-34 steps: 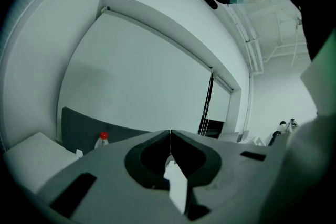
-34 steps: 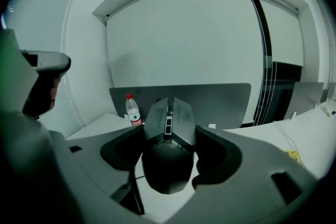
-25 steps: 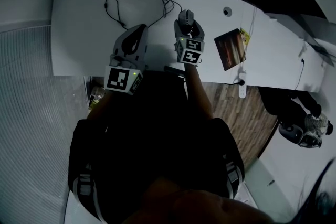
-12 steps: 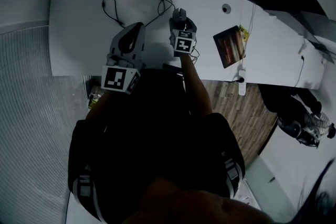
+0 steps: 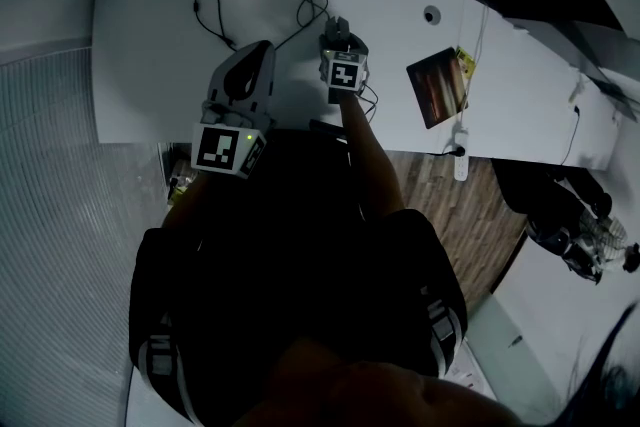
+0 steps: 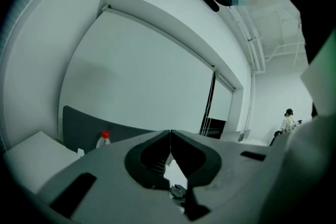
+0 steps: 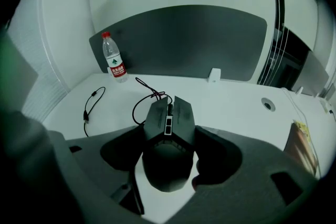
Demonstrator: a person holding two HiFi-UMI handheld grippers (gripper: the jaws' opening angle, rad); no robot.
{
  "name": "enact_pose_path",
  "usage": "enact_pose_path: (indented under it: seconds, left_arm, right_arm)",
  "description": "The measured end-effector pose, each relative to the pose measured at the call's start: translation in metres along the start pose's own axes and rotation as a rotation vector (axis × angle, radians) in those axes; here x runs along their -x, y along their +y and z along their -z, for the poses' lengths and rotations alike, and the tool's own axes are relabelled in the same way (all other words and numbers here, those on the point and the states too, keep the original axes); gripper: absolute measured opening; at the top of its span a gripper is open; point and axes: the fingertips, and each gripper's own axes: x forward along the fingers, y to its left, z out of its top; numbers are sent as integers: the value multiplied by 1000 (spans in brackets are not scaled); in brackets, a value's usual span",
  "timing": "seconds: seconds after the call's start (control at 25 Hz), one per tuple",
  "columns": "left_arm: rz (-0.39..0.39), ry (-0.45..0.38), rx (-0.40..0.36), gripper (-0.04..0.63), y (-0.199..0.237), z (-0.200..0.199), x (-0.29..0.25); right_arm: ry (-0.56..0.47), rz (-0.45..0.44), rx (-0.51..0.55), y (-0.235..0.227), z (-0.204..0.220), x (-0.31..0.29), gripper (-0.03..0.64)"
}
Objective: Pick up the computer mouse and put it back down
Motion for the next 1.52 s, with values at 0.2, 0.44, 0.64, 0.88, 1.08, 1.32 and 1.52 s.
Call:
enact_pose_path:
  seconds: [0.2, 0.44, 0.64, 0.88, 1.08, 1.32, 1.52]
  left_arm:
    - [-8, 2, 3, 6, 0, -2, 2]
    - [-5, 5, 5, 6, -1, -3, 3]
    - [-3, 5, 3, 5, -1, -5, 4]
    - [-5, 7, 3, 6, 1, -7, 6]
    - [-10, 6, 4, 5, 3, -8, 7]
    - [-11, 6, 6, 5, 3, -9, 7]
    - [-7, 1, 6, 6, 1, -9, 6]
  right_arm:
    - [56, -3, -18, 1, 16, -11, 291]
    - [65, -6, -5, 3, 19, -17, 291]
    - [84, -21, -20, 9, 23, -22, 291]
    - [108, -21, -15, 12, 28, -26, 291]
    - [135, -25, -17, 13, 36, -27, 291]
    - [142, -19, -3, 13, 36, -28, 291]
    - [146, -17, 2, 11, 37, -28, 291]
